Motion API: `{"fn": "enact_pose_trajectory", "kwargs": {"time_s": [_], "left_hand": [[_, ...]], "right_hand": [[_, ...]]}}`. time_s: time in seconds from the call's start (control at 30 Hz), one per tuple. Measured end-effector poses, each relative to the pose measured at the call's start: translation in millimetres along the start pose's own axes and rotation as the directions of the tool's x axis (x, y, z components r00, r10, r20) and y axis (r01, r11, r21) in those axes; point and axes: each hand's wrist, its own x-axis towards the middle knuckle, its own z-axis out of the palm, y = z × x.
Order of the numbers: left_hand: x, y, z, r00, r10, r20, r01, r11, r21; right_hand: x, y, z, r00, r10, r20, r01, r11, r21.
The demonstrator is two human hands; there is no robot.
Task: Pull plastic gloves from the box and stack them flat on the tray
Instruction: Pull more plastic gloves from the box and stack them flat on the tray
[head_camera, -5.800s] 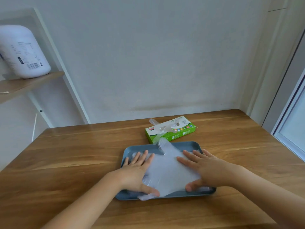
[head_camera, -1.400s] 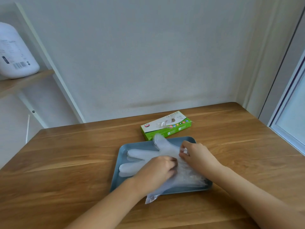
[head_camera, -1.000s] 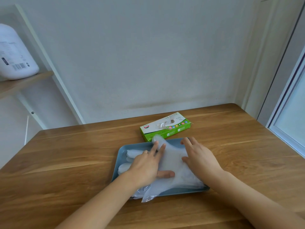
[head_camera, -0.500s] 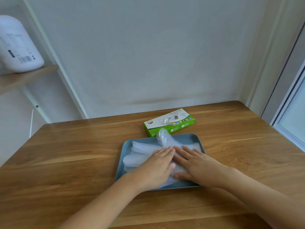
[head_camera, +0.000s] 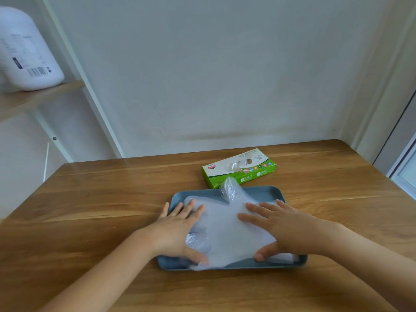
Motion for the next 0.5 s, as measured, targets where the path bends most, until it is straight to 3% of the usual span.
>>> {"fn": "enact_pose_trajectory", "kwargs": {"time_s": [0.1, 0.17, 0.27, 0.33, 0.4, 0.5], "left_hand": [[-4.0, -10.4, -20.7, 1.000, 0.011, 0.017, -0.010, 0.995, -0.100], [2.7, -15.6, -37.7, 0.992, 0.006, -0.125, -0.035, 0.972, -0.233], [25.8, -15.5, -58.9, 0.921, -0.095, -0.377, -0.062, 0.921, -0.385], [48.2, -13.5, -67.2, 0.881, -0.133, -0.453, -0.100, 0.885, -0.454], [71.7, -12.1, -70.7, 0.864, -0.134, -0.485, -0.140, 0.861, -0.488], [99.1, -5.5, -69.2, 0.888, -0.078, -0.454, -0.173, 0.857, -0.485]], "right_hand": [[0.4, 6.2, -26.2, 1.000, 0.015, 0.008, -0.016, 0.988, 0.156], [12.2, 14.9, -45.7, 0.989, 0.056, -0.137, -0.013, 0.955, 0.297], [45.0, 37.5, -64.5, 0.874, 0.178, -0.451, 0.008, 0.924, 0.382], [68.5, 51.4, -71.6, 0.796, 0.225, -0.562, 0.032, 0.911, 0.411], [90.7, 59.5, -74.4, 0.785, 0.245, -0.569, 0.021, 0.907, 0.421], [118.0, 61.8, -67.9, 0.826, 0.216, -0.521, 0.014, 0.915, 0.403]]}}
